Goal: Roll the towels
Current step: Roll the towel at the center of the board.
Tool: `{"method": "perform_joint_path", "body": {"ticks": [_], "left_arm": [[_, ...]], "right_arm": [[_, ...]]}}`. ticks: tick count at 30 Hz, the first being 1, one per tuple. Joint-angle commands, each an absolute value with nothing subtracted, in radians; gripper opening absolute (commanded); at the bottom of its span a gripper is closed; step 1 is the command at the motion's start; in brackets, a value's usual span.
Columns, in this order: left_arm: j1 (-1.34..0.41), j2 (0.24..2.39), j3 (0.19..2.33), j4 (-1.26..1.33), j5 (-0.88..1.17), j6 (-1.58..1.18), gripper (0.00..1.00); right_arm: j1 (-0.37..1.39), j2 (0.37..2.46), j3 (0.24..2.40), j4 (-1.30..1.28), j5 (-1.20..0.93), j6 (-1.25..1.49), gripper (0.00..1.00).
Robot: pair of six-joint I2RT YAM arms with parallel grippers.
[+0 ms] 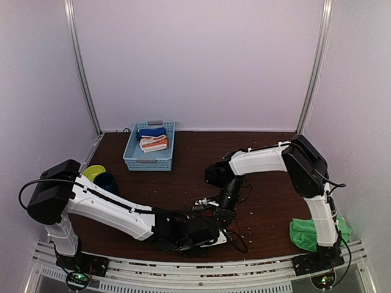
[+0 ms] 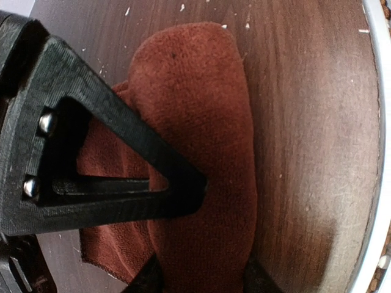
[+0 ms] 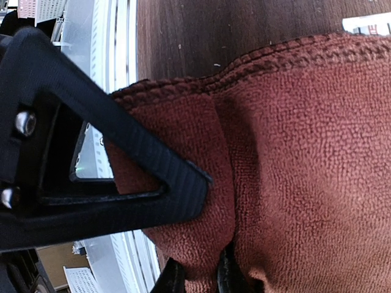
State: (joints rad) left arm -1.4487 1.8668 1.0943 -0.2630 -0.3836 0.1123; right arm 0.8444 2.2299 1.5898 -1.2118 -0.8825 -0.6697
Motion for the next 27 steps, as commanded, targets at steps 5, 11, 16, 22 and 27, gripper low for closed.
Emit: {"method": "perform_joint_path", "body": {"ticks": [5, 11, 16, 22, 27], "left_arm": [[-1.429, 1.898, 1.149, -0.208, -0.270, 0.088, 0.17], [-1.366, 1.877, 1.118, -0.192, -0.132, 0.032, 0.11], [-1.300, 1.885, 1.108, -0.193, 0.030, -0.001, 0.11], [-1.183, 1.936, 1.128, -0.184, 0.288, -0.077, 0.11], [-1.069, 2.012, 1.154, -0.181, 0.505, -0.120, 0.13]], "right_arm": [[0.840, 2.248, 1.555, -1.127, -0.756, -0.643, 0.17], [0.759, 2.077, 1.623, -1.130, -0.722, -0.582, 0.46], [0.666, 1.894, 1.695, -1.149, -0.669, -0.573, 0.51], [0.562, 1.648, 1.652, -1.007, -0.516, -0.414, 0.50], [0.510, 1.388, 1.529, -0.800, -0.373, -0.330, 0.53]]}}
